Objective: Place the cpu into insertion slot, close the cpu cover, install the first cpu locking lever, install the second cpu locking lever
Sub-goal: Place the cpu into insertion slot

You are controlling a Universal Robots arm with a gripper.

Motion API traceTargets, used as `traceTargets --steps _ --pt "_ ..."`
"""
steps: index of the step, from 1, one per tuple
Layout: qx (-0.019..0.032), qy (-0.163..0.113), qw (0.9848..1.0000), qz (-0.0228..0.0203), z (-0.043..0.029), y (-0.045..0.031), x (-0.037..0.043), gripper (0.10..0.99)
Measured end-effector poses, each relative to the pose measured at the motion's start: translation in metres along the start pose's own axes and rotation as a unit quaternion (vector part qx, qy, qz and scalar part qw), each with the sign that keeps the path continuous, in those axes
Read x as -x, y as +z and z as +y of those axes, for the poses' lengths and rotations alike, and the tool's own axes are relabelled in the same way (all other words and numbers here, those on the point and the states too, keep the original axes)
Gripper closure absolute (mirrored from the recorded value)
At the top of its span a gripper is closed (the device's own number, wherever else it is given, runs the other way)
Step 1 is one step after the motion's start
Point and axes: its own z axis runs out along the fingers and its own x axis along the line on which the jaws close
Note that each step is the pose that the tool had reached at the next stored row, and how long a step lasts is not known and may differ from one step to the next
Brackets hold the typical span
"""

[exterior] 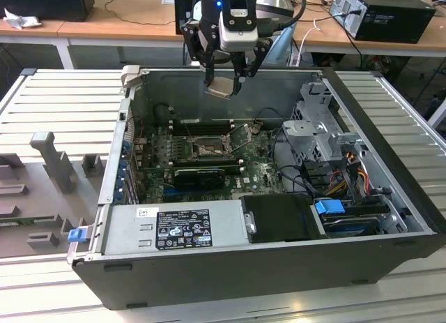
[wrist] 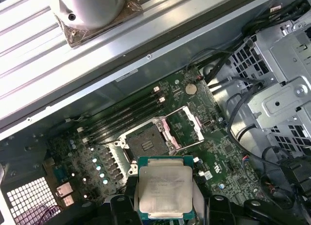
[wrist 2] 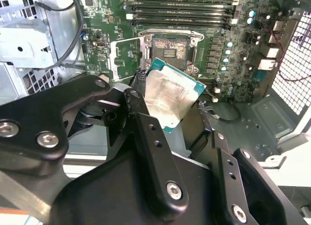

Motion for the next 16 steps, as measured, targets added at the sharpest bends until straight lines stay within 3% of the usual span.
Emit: traceTargets --steps 16 --pt "0.0007 0.038 0.9993 -0.0034 0.0 0.0 0.0 0.553"
